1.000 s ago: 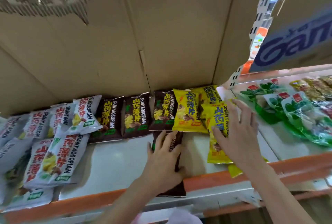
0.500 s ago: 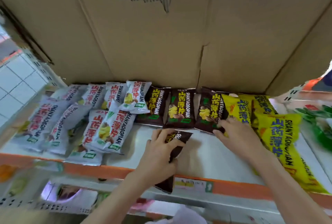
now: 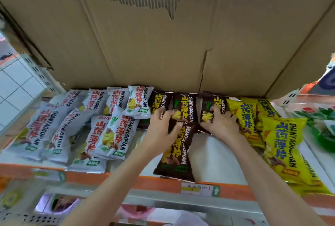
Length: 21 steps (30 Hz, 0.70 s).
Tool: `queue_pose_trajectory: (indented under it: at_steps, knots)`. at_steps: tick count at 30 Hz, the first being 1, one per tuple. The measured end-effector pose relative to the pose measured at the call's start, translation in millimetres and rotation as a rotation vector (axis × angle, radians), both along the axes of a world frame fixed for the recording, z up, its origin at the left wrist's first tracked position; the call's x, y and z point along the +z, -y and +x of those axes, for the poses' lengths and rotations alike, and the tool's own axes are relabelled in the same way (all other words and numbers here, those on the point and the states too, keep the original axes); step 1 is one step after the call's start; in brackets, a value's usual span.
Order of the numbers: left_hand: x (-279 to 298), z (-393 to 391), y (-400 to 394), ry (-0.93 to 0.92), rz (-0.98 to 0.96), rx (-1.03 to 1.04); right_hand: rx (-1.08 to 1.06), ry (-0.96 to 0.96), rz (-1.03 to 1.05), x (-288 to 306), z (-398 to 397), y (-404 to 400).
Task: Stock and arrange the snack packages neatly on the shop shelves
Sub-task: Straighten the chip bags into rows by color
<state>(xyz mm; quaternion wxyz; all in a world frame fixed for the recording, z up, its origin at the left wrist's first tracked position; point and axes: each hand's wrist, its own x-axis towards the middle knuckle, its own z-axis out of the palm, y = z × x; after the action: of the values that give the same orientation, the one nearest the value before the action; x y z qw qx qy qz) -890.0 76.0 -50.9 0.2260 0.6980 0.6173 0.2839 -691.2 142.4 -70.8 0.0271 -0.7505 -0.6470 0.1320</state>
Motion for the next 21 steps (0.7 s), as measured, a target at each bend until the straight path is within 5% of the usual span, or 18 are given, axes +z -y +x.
queue_pose_trajectory:
  at_steps: [5,10,12,16,19,21]
  knots:
    - [-29,-3,-36,-0.369,-0.032,0.090,-0.051,-0.241,0.065,4,9,-8]
    - [-46,21,-31,-0.239,-0.032,0.072,-0.307,-1.170,0.095,25,18,11]
    - [-44,34,-28,-0.202,-0.078,0.031,-0.262,-1.285,0.109,36,20,27]
    - [-36,47,-24,0.057,-0.172,-0.035,0.014,-0.984,0.179,42,21,75]
    - [-33,39,-13,0.210,-0.085,-0.016,0.266,-0.525,0.127,22,18,105]
    - [-31,32,0,0.229,0.002,0.007,0.307,-0.445,0.121,12,17,116]
